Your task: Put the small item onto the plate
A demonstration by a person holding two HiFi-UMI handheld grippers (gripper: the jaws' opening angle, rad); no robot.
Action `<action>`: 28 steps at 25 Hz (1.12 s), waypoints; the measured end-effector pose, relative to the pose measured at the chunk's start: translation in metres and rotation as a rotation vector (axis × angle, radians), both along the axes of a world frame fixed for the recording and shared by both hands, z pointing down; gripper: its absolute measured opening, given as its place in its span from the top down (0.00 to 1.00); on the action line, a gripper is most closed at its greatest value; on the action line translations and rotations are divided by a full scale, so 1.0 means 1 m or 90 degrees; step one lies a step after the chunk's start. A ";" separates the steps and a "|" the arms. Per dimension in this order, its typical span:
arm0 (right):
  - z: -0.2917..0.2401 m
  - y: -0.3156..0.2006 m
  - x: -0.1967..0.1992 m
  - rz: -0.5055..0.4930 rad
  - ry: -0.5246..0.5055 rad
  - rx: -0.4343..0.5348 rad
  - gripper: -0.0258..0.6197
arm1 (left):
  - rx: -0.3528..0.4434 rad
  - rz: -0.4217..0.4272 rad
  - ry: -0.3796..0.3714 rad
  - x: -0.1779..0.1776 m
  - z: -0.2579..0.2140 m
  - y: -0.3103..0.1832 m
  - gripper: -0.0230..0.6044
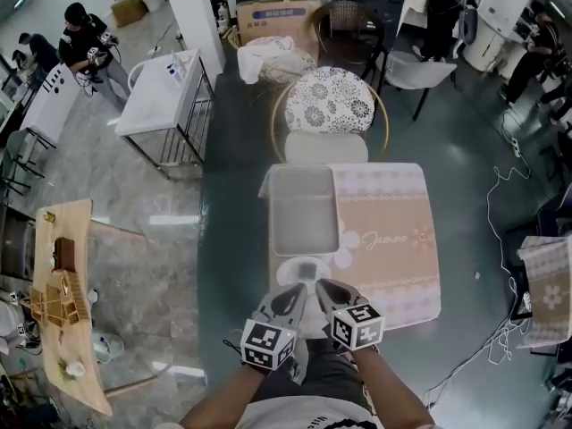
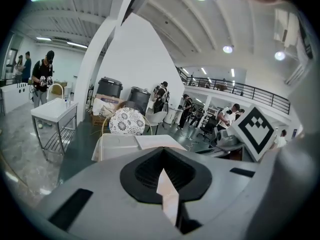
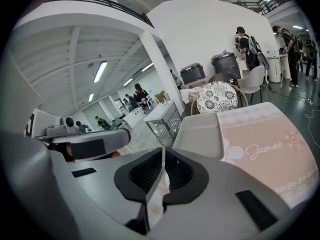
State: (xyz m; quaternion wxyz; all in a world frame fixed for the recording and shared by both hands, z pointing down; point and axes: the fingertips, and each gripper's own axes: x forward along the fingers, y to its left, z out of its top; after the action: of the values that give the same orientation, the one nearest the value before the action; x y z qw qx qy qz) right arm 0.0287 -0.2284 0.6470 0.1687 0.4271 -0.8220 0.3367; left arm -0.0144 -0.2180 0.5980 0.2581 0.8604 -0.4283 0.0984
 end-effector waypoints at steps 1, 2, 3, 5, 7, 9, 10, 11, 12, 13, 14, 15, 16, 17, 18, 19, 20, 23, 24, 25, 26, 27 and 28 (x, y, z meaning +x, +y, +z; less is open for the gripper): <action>-0.014 0.002 -0.002 0.002 -0.011 0.010 0.91 | 0.002 0.005 0.002 0.001 -0.009 0.003 0.95; -0.028 0.003 -0.004 0.006 -0.020 0.021 0.92 | 0.005 0.011 0.003 0.001 -0.018 0.006 0.95; -0.042 0.003 -0.005 0.010 -0.028 0.035 0.92 | 0.009 0.016 0.004 0.001 -0.027 0.008 0.95; -0.067 0.003 -0.007 0.019 -0.041 0.066 0.93 | 0.016 0.023 0.008 0.001 -0.042 0.013 0.95; -0.090 0.013 -0.010 0.020 -0.051 0.083 0.93 | 0.014 0.023 0.015 0.000 -0.056 0.027 0.95; -0.109 0.026 -0.013 0.017 -0.059 0.093 0.94 | 0.014 0.022 0.022 0.000 -0.071 0.041 0.95; -0.117 0.030 -0.014 0.016 -0.060 0.101 0.94 | 0.018 0.023 0.024 0.000 -0.078 0.044 0.95; -0.125 0.033 -0.015 0.016 -0.061 0.110 0.94 | 0.022 0.025 0.025 0.000 -0.084 0.046 0.95; -0.132 0.036 -0.015 0.018 -0.062 0.119 0.94 | 0.027 0.027 0.026 0.001 -0.090 0.048 0.95; -0.138 0.040 -0.015 0.020 -0.063 0.126 0.94 | 0.031 0.030 0.028 0.000 -0.097 0.051 0.95; -0.144 0.044 -0.015 0.023 -0.064 0.134 0.94 | 0.037 0.033 0.031 0.000 -0.104 0.054 0.95; -0.151 0.047 -0.015 0.026 -0.065 0.142 0.94 | 0.045 0.036 0.035 0.000 -0.111 0.057 0.95; -0.158 0.050 -0.014 0.029 -0.065 0.150 0.94 | 0.053 0.038 0.040 0.000 -0.119 0.059 0.95; -0.165 0.053 -0.012 0.031 -0.067 0.159 0.94 | 0.062 0.040 0.045 0.001 -0.126 0.061 0.95; -0.172 0.056 -0.011 0.033 -0.068 0.168 0.94 | 0.070 0.042 0.049 0.001 -0.133 0.063 0.95; -0.179 0.058 -0.010 0.035 -0.069 0.178 0.94 | 0.077 0.044 0.052 0.002 -0.139 0.066 0.95; -0.186 0.061 -0.009 0.036 -0.069 0.188 0.94 | 0.083 0.045 0.053 0.003 -0.145 0.068 0.95; -0.202 0.066 -0.009 0.039 -0.073 0.213 0.94 | 0.104 0.042 0.056 0.001 -0.160 0.072 0.95; -0.207 0.067 -0.010 0.039 -0.076 0.219 0.94 | 0.111 0.039 0.057 0.000 -0.165 0.073 0.95; -0.211 0.068 -0.012 0.039 -0.081 0.223 0.94 | 0.116 0.036 0.058 -0.002 -0.169 0.073 0.95; -0.214 0.069 -0.014 0.038 -0.086 0.226 0.94 | 0.121 0.033 0.059 -0.003 -0.172 0.073 0.95; -0.217 0.070 -0.015 0.037 -0.090 0.227 0.94 | 0.124 0.031 0.059 -0.004 -0.174 0.074 0.95; -0.218 0.072 -0.017 0.035 -0.092 0.229 0.94 | 0.127 0.029 0.060 -0.005 -0.176 0.075 0.95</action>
State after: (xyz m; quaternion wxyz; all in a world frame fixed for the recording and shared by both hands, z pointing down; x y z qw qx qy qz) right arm 0.0120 -0.1564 0.4287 0.0212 0.4476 -0.8668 0.2187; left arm -0.0199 -0.1426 0.4217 0.1885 0.8950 -0.4036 0.0206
